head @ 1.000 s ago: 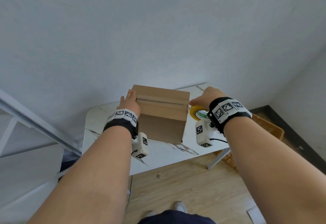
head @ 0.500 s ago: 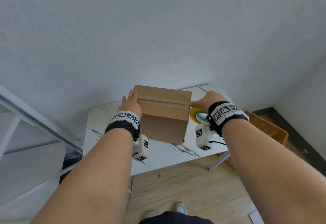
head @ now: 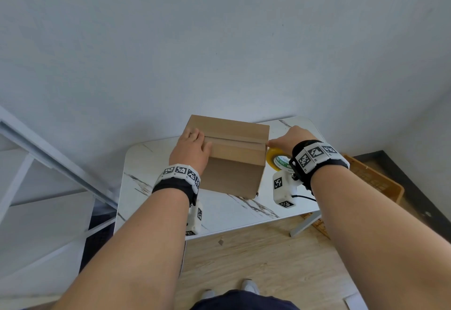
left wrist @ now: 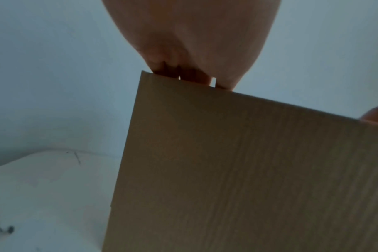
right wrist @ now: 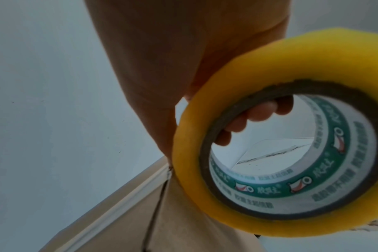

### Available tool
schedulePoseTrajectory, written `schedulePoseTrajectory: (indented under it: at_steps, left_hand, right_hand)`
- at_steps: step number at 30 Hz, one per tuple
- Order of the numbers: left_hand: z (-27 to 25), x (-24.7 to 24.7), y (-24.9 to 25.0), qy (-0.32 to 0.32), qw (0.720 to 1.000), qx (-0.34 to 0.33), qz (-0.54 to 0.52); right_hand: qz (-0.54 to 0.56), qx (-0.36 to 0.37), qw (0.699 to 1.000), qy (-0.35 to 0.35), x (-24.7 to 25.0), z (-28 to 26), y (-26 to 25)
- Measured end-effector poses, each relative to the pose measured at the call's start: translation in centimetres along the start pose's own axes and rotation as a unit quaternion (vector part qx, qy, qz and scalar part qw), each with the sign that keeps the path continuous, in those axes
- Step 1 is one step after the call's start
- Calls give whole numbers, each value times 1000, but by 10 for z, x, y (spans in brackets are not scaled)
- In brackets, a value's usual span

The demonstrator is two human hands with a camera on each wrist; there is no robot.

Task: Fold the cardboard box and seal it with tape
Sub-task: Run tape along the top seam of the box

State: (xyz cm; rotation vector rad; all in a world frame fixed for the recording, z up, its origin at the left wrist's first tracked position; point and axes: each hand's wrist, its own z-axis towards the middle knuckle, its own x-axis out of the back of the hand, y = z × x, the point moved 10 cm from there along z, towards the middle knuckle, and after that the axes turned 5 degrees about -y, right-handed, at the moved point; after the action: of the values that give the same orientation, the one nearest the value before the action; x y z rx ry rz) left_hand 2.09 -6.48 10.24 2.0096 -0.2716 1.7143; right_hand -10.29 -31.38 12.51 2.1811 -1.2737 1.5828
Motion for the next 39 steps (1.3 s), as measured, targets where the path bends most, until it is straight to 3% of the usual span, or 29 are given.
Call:
schedulePoseTrajectory:
  at_steps: [3, 7, 11, 13, 15, 19, 24, 28, 34, 39]
  left_hand:
    - [-2, 5, 14, 10, 999, -17, 25]
    - [-13, 10, 37, 69, 996, -62, 3]
    - [-11, 4, 37, 23, 998, -44, 32]
    - [-12, 18, 45, 60, 996, -47, 40]
    - [-15, 26, 63, 80, 993, -81, 34]
    - [-18, 10, 94, 34, 986, -152, 54]
    - [-12, 6, 95, 14, 987, -141, 80]
    - [-10, 19, 91, 53, 991, -116, 28]
    - [-13, 20, 79, 86, 986, -135, -46]
    - [-9, 18, 65, 99, 985, -135, -35]
  right_hand:
    - [0, 1, 1000, 5, 0, -1, 0]
    - [-2, 1, 1000, 8, 0, -1, 1]
    - [0, 1, 1000, 10, -1, -1, 0]
    - [4, -2, 1000, 7, -1, -1, 0]
    - [13, -4, 1000, 5, -1, -2, 2]
    - [17, -9, 1000, 10, -3, -2, 5]
    - [13, -11, 1000, 6, -4, -2, 6]
    - [27, 7, 999, -21, -14, 1, -6]
    - [68, 60, 994, -55, -37, 1, -45]
    - [127, 65, 985, -100, -44, 9, -47]
